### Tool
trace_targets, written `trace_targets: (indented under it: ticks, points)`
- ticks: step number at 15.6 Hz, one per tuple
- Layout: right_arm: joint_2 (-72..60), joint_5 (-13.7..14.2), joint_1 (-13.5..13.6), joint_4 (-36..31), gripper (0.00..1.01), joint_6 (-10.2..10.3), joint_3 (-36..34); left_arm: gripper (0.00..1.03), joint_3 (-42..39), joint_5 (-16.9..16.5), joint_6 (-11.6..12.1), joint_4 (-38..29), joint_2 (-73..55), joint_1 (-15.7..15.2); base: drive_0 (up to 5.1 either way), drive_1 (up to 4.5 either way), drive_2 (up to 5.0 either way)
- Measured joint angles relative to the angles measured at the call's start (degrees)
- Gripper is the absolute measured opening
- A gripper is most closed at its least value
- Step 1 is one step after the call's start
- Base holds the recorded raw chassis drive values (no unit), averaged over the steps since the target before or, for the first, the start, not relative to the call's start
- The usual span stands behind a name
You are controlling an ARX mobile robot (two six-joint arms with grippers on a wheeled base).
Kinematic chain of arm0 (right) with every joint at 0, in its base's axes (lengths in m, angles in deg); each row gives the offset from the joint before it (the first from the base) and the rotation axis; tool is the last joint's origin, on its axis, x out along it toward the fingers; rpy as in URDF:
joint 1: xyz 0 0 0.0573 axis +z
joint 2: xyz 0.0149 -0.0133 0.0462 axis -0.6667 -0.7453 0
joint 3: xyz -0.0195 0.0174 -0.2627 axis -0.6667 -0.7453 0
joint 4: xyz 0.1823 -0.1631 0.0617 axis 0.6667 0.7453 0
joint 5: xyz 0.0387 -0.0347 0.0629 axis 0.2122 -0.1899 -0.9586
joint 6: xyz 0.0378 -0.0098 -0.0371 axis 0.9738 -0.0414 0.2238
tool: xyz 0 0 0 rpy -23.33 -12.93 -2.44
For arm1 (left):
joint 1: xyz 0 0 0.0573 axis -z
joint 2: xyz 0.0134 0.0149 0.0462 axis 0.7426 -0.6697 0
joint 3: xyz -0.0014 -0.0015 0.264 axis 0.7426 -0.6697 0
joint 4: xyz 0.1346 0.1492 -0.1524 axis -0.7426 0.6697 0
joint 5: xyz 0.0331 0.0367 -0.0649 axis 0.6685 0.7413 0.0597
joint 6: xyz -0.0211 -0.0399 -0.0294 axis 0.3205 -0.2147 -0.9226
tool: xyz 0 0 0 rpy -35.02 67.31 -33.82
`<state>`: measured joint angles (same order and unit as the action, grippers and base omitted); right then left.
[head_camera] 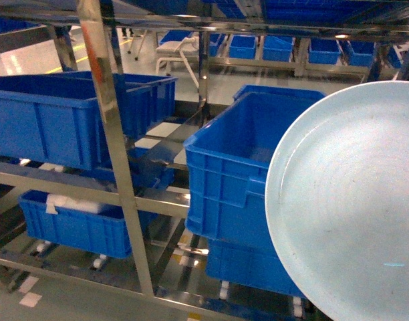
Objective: Place blue tray on left shelf second layer neatly
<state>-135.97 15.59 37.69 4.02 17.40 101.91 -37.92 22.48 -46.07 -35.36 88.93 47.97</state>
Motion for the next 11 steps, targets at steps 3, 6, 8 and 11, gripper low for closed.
trace_targets:
  ticks: [3, 6, 8, 11]
  points:
    - [0.0, 0.0, 0.0, 0.0, 0.02, 0.0, 0.0, 0.98, 0.0, 0.0, 0.0, 0.0, 0.0, 0.0, -1.5, -1.49, -1.5]
    - [0.0, 0.1, 0.0, 0.2, 0.02, 0.0, 0.0, 0.98, 0.0, 0.0, 0.0, 0.0, 0.0, 0.0, -0.4, 1.02, -1.8]
    - [0.0, -0.1, 0.0, 0.1, 0.02, 0.0, 0.0, 0.98, 0.0, 0.0, 0.0, 0.0, 0.0, 0.0, 0.1, 4.36, -4.2]
    - [0.0, -0.1, 0.0, -0.1, 0.02, 0.0, 0.0, 0.98, 0.0, 0.0, 0.0, 0.0, 0.0, 0.0, 0.1, 4.33, -4.2]
